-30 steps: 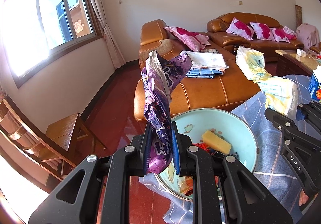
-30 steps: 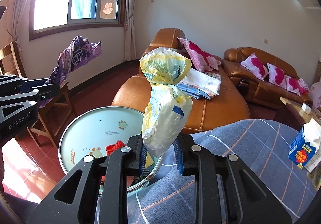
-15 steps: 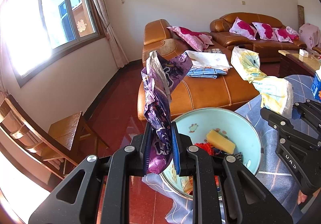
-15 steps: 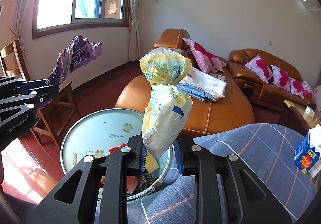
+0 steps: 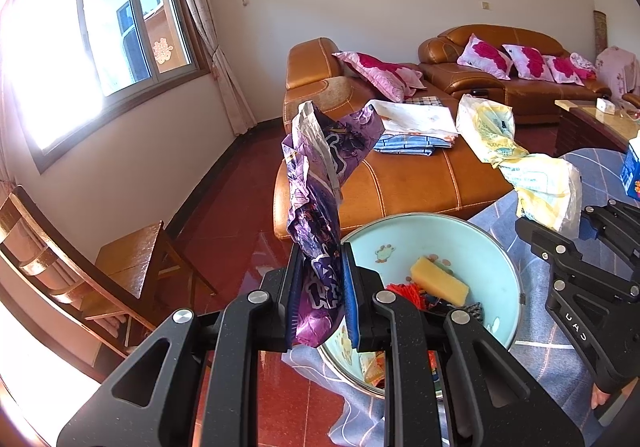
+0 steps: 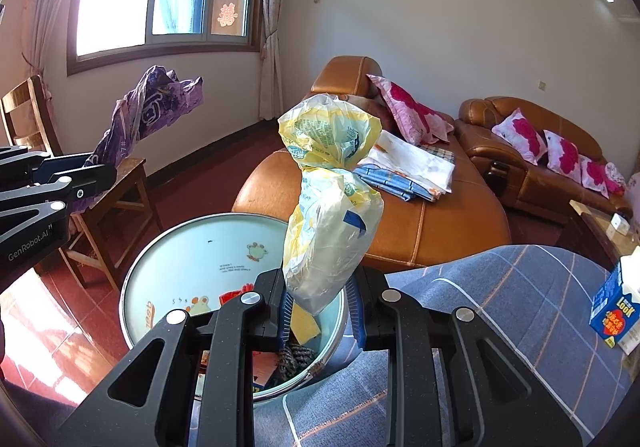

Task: Collect trash

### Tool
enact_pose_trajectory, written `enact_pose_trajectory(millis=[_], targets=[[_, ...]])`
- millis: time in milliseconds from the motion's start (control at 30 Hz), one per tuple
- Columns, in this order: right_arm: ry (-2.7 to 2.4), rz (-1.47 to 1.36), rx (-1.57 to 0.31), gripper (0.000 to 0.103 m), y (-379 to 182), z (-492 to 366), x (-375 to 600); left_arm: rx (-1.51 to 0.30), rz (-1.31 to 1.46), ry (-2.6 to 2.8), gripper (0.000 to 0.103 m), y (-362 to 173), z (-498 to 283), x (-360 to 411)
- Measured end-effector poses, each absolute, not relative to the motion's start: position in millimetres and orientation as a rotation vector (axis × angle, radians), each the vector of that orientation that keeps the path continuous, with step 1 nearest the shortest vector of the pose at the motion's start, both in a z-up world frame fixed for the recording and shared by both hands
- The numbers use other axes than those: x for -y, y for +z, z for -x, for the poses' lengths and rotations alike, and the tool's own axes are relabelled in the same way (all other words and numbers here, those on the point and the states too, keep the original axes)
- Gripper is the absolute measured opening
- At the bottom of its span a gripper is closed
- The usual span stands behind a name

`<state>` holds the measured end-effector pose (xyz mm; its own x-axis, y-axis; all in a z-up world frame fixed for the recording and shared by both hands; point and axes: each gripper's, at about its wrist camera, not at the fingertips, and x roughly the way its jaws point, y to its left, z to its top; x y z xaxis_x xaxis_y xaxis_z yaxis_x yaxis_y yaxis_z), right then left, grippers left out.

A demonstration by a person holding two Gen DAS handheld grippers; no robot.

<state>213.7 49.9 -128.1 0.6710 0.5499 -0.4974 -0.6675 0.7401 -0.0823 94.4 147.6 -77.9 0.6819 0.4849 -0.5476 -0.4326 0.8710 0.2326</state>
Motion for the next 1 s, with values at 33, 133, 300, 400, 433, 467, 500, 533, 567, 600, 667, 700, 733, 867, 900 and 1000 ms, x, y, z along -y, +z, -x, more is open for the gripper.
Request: enact_pose_trajectory(millis=[33, 133, 300, 400, 433, 467, 500, 533, 567, 600, 667, 700, 733, 867, 900, 1000], targets=[[0.697, 0.271, -0.466, 0.024, -128, -213, -50, -0.641, -0.087, 0.510, 0.018, -78, -95, -147], [0.702, 0.280, -0.463, 0.024, -127, -212, -51, -0.642, -0.083, 0.497, 0.018, -78, -95, -148], [0.720, 0.288, -0.471, 0.025, -127, -212, -53, -0.655, -0.084, 0.454, 0.024, -81, -99, -149], [0.734, 0.280, -0.473, 0.032, -127, -214, -51, -0.648, -0.073, 0.467, 0.046, -82, -98, -153], [0.729, 0.272, -0.471, 0.042, -126, -214, -50, -0.653, -0.077, 0.468, 0.046, -83, -99, -154], [0.725, 0.260, -0.469, 0.047, -126, -215, -46, -0.654, -0.075, 0.468, 0.046, -83, -99, -154], [0.724, 0.247, -0.469, 0.048, -125, -215, -44, -0.654, -0.070, 0.470, 0.048, -83, -98, -155], [0.719, 0.235, -0.471, 0.049, -125, -217, -43, -0.652, -0.064, 0.471, 0.055, -83, -98, -155], [0.711, 0.224, -0.472, 0.050, -125, -218, -41, -0.645, -0.060, 0.474, 0.059, -82, -98, -156], [0.703, 0.213, -0.469, 0.050, -124, -218, -39, -0.635, -0.054, 0.478, 0.066, -81, -97, -157], [0.672, 0.200, -0.454, 0.054, -123, -216, -32, -0.620, -0.029, 0.460, 0.072, -79, -97, -156], [0.653, 0.197, -0.449, 0.054, -122, -215, -29, -0.615, -0.020, 0.446, 0.074, -79, -97, -154], [0.634, 0.198, -0.447, 0.054, -122, -214, -26, -0.610, -0.019, 0.438, 0.078, -79, -97, -151], [0.555, 0.195, -0.422, 0.055, -118, -206, -11, -0.582, -0.010, 0.395, 0.084, -77, -95, -138], [0.532, 0.196, -0.407, 0.056, -117, -204, -7, -0.572, -0.007, 0.390, 0.087, -76, -94, -137], [0.482, 0.170, -0.386, 0.058, -116, -201, 5, -0.530, -0.010, 0.399, 0.093, -72, -88, -134]])
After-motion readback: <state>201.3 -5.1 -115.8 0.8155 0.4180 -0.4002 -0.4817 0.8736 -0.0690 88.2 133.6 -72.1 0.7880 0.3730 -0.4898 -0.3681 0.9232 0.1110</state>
